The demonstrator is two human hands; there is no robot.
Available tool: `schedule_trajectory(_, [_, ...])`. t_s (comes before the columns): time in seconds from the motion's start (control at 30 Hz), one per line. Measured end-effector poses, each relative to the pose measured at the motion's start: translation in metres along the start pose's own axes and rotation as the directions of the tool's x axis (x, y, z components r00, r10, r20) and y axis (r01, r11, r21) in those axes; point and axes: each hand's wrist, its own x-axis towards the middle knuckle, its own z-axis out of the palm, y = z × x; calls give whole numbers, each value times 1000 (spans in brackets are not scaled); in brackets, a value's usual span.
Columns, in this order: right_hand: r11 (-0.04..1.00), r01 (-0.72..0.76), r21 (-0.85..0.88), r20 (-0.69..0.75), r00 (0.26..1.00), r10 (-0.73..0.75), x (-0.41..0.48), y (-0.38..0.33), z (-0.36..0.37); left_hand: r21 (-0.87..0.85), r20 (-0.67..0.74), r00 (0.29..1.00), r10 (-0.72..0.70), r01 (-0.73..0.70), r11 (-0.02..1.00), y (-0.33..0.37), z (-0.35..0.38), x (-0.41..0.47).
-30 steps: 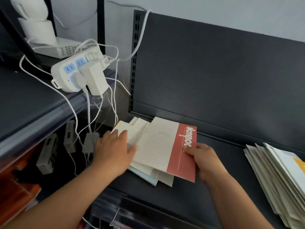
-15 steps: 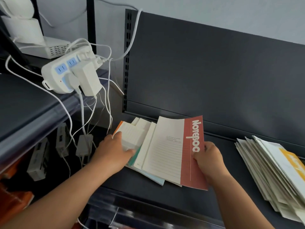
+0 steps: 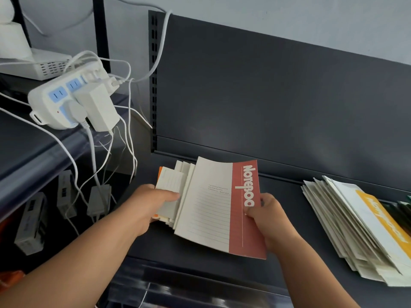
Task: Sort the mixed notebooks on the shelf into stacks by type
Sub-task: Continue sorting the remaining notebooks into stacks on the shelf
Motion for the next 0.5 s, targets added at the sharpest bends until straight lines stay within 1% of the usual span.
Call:
schedule_trajectory(0.13, [1000, 10, -20, 11, 1000, -9, 1, 1, -1, 2, 50, 998, 42, -42, 999, 1, 6, 0])
schedule_trajectory(0.27, [999, 9, -42, 17, 1000, -9, 2, 0, -1, -29, 85, 995, 53, -50, 998, 2, 9, -3])
schedule_trajectory(0.4, [998, 0, -67, 22, 1000, 1, 4, -1, -1, -29, 79, 996, 47, -45, 999, 0, 8, -2])
schedule_trajectory(0.5, [998, -7, -56, 32, 999, 9, 3, -2, -1, -28, 56, 997, 56, -54, 998, -2, 9, -1])
